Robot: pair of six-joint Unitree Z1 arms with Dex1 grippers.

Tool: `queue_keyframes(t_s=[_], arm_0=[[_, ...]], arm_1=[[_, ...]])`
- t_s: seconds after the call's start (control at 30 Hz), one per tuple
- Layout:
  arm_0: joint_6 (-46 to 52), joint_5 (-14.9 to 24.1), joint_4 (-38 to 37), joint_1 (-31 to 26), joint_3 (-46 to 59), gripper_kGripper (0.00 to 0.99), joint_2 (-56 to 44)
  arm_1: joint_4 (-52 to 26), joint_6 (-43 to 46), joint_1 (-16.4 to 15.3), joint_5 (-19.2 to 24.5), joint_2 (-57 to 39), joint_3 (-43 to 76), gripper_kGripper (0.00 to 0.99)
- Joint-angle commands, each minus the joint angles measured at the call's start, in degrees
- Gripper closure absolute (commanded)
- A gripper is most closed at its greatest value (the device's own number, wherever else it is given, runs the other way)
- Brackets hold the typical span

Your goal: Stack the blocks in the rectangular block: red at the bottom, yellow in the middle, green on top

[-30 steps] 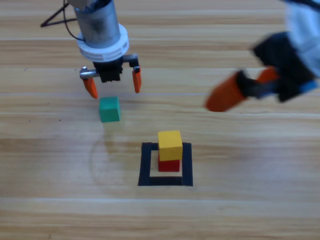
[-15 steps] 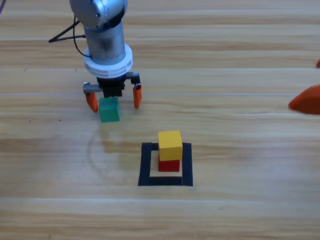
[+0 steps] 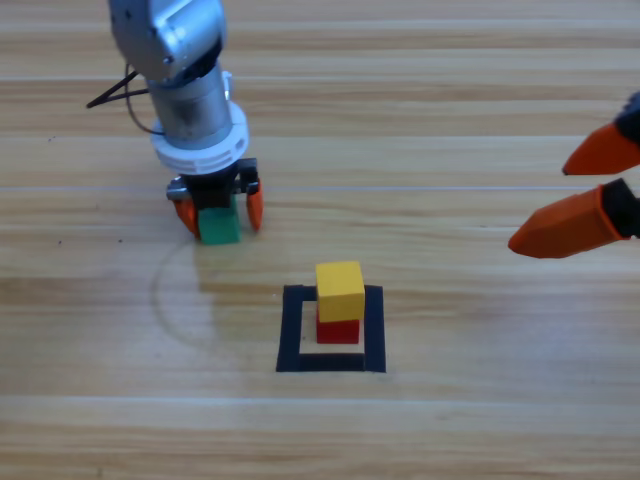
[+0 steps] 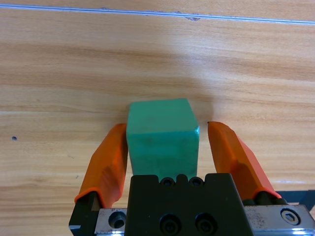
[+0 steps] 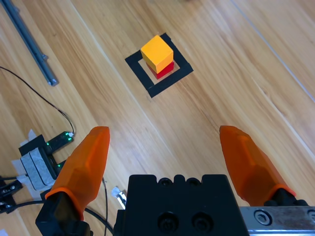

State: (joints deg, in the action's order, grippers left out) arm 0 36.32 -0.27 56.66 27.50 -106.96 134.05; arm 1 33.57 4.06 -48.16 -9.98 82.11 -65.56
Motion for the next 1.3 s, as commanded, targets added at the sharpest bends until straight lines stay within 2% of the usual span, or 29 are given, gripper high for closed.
queue_keyframes(t_s=[0.03, 0.2, 0.23, 0.33, 0.4, 0.5, 0.53, 1.0, 1.3], arm_0=[[-1.77, -1.40, -1.03, -2.54, 2.46, 0.326, 0.77], [-3.53, -1.14, -0.85, -2.72, 3.16, 0.898, -1.69], [-3.97, -1.14, -0.85, -2.72, 2.90, 0.915, -1.86], [-3.97, -0.35, 1.43, -1.13, -0.97, 0.915, -1.16], [-4.85, 1.14, 5.83, 1.06, -6.94, 0.915, 0.60], [-6.52, 4.57, 21.82, 5.28, -28.48, 0.916, 7.54], [-6.96, 4.92, 24.29, 6.25, -31.99, 0.916, 8.16], [-5.29, 4.75, 24.37, 14.69, -20.65, 0.916, -3.97], [3.85, 4.57, 24.37, 17.32, -17.05, 0.915, -7.67]], arm_1=[[2.02, 0.60, -1.05, 0.05, 4.64, -0.45, 0.011], [2.29, 0.77, -1.05, 0.05, 4.64, -0.18, 0.011], [2.29, 0.77, -1.05, 0.05, 4.64, -0.18, 0.011], [2.37, 0.77, -1.05, 0.05, 4.64, -0.09, 0.011], [2.46, 0.77, -1.05, 0.05, 4.64, -0.09, 0.011], [2.55, 0.86, -1.05, 0.05, 4.64, -0.09, 0.011], [2.64, 0.86, -1.05, 0.05, 4.64, -0.09, 0.011], [3.16, 1.13, -1.05, 0.05, 4.29, -0.09, 0.011], [3.25, 1.65, -1.05, 0.05, 4.20, -0.09, 0.011]])
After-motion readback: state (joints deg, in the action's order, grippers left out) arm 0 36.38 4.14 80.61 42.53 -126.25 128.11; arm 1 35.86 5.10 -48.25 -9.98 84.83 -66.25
